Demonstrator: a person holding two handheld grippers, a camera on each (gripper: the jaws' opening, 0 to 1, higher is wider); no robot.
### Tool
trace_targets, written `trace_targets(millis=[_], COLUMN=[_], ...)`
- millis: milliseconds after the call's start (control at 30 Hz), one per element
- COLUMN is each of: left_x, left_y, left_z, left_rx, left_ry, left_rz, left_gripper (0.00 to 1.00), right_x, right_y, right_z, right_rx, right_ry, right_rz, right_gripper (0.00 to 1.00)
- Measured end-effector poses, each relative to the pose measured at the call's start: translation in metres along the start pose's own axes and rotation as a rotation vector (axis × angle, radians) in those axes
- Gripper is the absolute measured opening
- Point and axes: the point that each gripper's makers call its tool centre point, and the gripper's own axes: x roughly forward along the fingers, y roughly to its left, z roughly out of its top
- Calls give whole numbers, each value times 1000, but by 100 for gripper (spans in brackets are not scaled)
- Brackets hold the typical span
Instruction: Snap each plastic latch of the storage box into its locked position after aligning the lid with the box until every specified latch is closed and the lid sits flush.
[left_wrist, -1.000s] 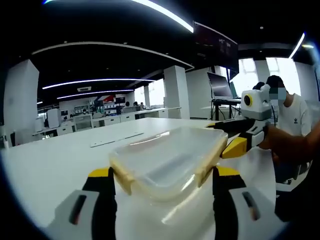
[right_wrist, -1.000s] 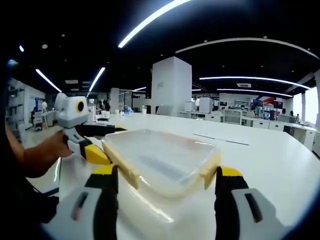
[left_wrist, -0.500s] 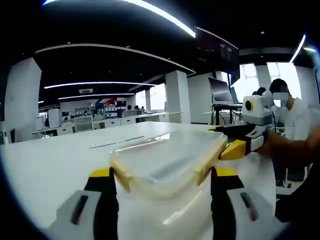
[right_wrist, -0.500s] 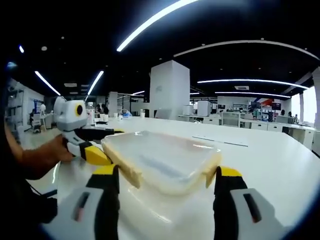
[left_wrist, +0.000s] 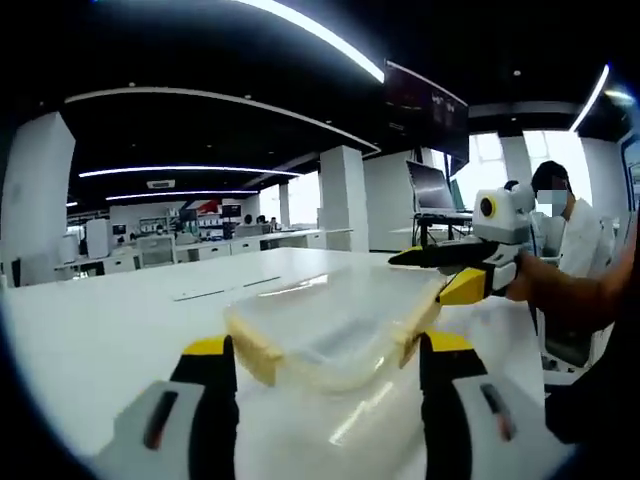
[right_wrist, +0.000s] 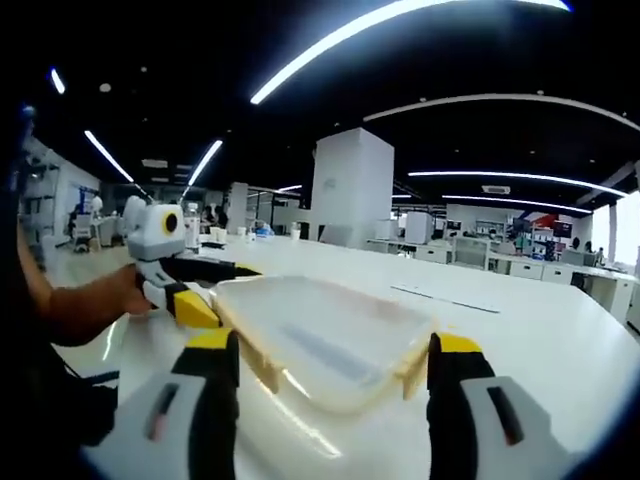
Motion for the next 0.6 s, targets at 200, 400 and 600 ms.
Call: trace_targets(millis=[200,400,600], left_x=[9,11,13], left_y=[-3,-2,3], left_z=[-4,-6,-6], left_rx=[15,17,16], left_ry=[24,49,35], left_rz=[19,36,41], left_gripper=[77,74,71], right_x=[-1,-1,-2], right_y=[4,6,10], right_z=[-15,-16,-17], right_rx=[-20,4,13], right_ry=[40,57,57], right_rz=[-29,-42,-47], right_gripper=[77,73,71])
